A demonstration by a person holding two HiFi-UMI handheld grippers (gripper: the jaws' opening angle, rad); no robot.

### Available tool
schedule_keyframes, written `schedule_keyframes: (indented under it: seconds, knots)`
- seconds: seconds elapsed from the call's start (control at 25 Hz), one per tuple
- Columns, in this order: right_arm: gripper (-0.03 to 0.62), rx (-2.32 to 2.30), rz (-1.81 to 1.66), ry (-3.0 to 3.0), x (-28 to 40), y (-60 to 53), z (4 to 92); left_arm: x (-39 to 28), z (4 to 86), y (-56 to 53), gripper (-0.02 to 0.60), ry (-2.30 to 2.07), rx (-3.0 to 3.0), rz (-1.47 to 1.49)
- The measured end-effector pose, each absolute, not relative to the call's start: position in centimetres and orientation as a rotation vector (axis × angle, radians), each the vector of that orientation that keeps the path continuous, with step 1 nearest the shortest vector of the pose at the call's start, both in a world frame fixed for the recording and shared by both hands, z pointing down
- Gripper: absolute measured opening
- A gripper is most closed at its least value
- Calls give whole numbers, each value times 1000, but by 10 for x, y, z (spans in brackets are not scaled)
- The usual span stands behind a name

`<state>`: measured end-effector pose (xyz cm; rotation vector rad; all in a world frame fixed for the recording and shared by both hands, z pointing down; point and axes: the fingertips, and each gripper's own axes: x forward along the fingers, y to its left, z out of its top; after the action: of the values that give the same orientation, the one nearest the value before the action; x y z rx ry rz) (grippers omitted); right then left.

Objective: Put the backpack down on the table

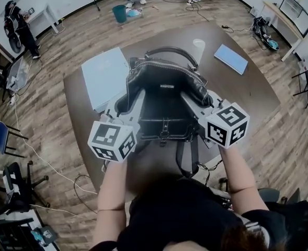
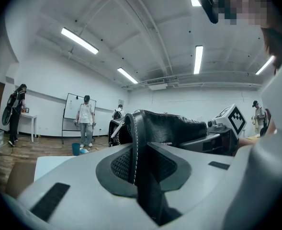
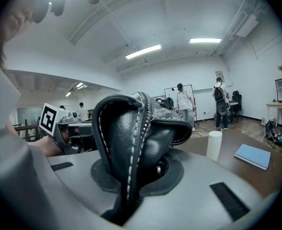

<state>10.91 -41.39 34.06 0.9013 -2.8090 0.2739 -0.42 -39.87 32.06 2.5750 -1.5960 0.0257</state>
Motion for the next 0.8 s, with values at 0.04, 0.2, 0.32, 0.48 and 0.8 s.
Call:
schedule_keyframes:
  seconds: [0.04, 0.2, 0.32, 0.48, 0.8]
  knots:
    - [57, 904, 276, -2806, 111, -419, 343, -2, 324, -405, 75, -1597, 2574, 28]
    - [57, 920, 279, -2798, 117, -442, 353, 3, 333, -429, 75, -1610, 2580, 26]
    - [57, 945, 267, -2788, 121, -458, 360, 7, 340, -447, 77, -1616, 2588, 16]
    - [58, 976, 232, -2778, 130, -479, 364, 15, 345, -468, 77, -1605, 2607, -10]
    - [60, 1036, 173, -2773, 149, -519, 369, 34, 347, -509, 77, -1621, 2656, -14]
